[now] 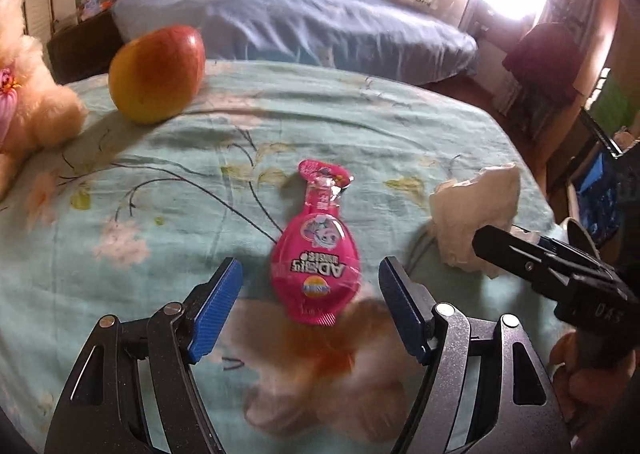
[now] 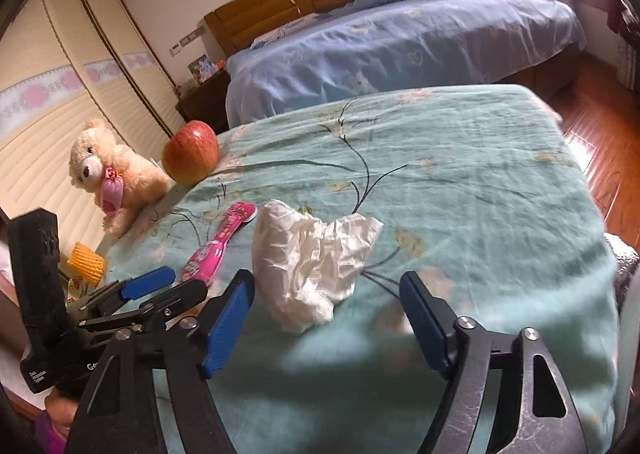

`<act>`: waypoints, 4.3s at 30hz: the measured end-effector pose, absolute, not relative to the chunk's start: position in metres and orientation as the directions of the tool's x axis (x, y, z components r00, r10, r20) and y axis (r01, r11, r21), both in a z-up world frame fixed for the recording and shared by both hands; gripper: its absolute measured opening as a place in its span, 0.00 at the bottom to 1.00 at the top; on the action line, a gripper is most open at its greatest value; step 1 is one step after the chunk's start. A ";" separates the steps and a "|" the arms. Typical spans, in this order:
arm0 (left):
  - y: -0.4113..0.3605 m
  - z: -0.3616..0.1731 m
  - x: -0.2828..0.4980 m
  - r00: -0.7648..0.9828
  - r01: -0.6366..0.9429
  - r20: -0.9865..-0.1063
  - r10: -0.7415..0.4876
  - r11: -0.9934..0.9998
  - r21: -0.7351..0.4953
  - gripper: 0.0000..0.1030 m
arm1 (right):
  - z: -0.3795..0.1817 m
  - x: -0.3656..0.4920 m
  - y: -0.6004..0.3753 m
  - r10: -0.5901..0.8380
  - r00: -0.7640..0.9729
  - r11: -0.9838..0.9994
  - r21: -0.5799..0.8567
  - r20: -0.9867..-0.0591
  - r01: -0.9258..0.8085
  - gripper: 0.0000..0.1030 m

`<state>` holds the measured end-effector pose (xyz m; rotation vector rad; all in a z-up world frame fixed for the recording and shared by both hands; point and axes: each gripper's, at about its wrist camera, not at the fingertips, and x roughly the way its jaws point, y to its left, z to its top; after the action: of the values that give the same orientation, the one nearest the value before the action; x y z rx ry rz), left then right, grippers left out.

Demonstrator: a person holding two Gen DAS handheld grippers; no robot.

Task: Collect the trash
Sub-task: 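Move both open tools back toward the pink candy bottle and white tissue, then grasp the pink candy bottle with the left tool while the right tool grasps the white tissue, then carry the pink candy bottle and white tissue over the bin and open both tools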

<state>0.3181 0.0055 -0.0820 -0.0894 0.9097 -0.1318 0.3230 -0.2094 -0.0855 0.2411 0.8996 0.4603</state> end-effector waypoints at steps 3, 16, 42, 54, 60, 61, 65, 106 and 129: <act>0.003 -0.082 0.317 0.619 0.069 -0.775 -0.129 0.992 -0.110 0.50 | -0.092 0.326 -0.199 0.498 0.515 0.867 0.380 -0.698 -0.323 0.47; 0.006 -0.082 0.317 0.632 0.039 -0.767 -0.110 0.993 -0.110 0.44 | -0.097 0.330 -0.214 0.558 0.510 0.829 0.470 -0.655 -0.303 0.39; -0.028 -0.077 0.271 0.602 0.224 -0.768 -0.217 0.970 -0.098 0.44 | -0.082 0.250 -0.243 0.311 0.677 0.909 0.418 -0.666 -0.007 0.36; -0.070 -0.063 0.231 0.614 0.250 -0.755 -0.230 0.964 -0.091 0.44 | -0.065 0.217 -0.268 0.286 0.695 0.929 0.369 -0.659 -0.033 0.36; -0.098 -0.055 0.220 0.624 0.276 -0.746 -0.232 0.959 -0.067 0.44 | -0.064 0.205 -0.284 0.287 0.698 0.931 0.363 -0.656 -0.042 0.37; -0.102 -0.054 0.219 0.622 0.280 -0.747 -0.235 0.958 -0.067 0.44 | -0.063 0.203 -0.287 0.285 0.701 0.932 0.359 -0.653 -0.044 0.37; -0.114 -0.053 0.215 0.624 0.290 -0.747 -0.232 0.956 -0.055 0.44 | -0.059 0.196 -0.298 0.273 0.714 0.937 0.347 -0.644 -0.045 0.37; -0.201 -0.042 0.201 0.553 0.444 -0.743 -0.377 0.888 -0.120 0.44 | -0.057 0.160 -0.391 0.145 0.756 0.943 0.319 -0.638 0.089 0.37; -0.249 -0.035 0.198 0.537 0.525 -0.729 -0.424 0.845 -0.105 0.44 | -0.069 0.163 -0.426 0.068 0.741 0.943 0.286 -0.668 0.170 0.37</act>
<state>0.1984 -0.2489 -0.0348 0.1326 0.8291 -0.5669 0.1628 -0.4255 -0.0693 0.3419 0.7373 -0.0569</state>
